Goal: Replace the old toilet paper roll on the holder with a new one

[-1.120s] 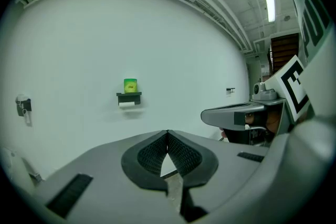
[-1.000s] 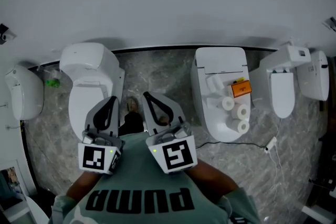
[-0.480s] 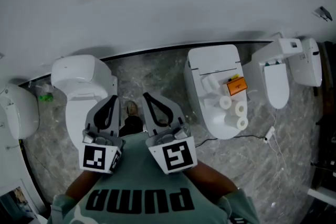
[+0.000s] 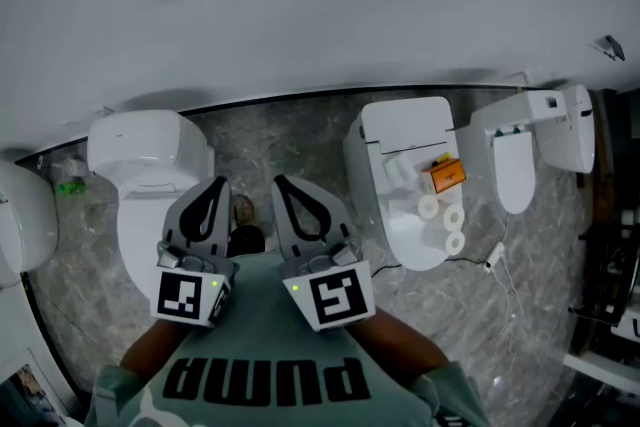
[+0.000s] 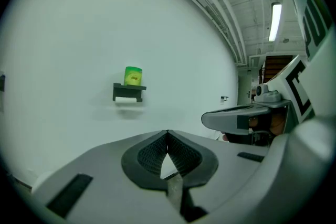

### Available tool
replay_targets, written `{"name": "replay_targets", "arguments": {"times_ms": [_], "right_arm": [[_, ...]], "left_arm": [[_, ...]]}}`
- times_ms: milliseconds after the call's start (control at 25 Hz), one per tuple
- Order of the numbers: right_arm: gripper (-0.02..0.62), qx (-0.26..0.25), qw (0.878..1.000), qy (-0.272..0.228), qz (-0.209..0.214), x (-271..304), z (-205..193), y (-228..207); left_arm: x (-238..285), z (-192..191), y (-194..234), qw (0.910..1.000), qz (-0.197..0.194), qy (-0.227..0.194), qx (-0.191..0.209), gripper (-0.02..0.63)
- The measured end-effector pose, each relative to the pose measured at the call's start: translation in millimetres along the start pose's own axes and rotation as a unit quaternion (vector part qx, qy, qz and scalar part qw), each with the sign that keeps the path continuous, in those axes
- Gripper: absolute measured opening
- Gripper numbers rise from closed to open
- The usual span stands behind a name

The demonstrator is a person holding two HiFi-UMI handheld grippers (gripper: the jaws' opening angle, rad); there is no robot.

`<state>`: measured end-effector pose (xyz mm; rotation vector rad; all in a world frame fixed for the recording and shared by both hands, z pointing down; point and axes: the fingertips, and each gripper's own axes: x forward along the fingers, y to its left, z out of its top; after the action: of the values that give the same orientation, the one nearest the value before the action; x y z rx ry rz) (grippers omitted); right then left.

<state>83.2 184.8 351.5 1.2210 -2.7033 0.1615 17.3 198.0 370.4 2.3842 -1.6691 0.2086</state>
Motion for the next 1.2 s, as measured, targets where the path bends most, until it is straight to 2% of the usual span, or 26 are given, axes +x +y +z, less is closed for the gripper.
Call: {"name": "replay_targets", "arguments": {"times_ms": [240, 440, 840, 1040, 1200], "right_arm": [[0.003, -0.008, 1.000, -0.003, -0.020, 38, 17, 11], [0.003, -0.017, 0.999, -0.007, -0.031, 67, 28, 23], [0.003, -0.029, 0.998, -0.027, -0.057, 114, 52, 40], [0.003, -0.032, 0.997, -0.026, -0.061, 127, 57, 37], [0.003, -0.030, 0.998, -0.025, -0.044, 141, 58, 36]], "left_arm": [[9, 10, 40, 0.9998, -0.020, -0.004, 0.005, 0.003], [14, 25, 73, 0.9992, -0.028, -0.028, -0.003, 0.003], [24, 48, 125, 0.9971, -0.053, -0.053, 0.010, 0.003], [29, 53, 137, 0.9968, -0.053, -0.059, 0.005, 0.003], [34, 54, 148, 0.9978, -0.033, -0.058, 0.002, 0.003]]}}
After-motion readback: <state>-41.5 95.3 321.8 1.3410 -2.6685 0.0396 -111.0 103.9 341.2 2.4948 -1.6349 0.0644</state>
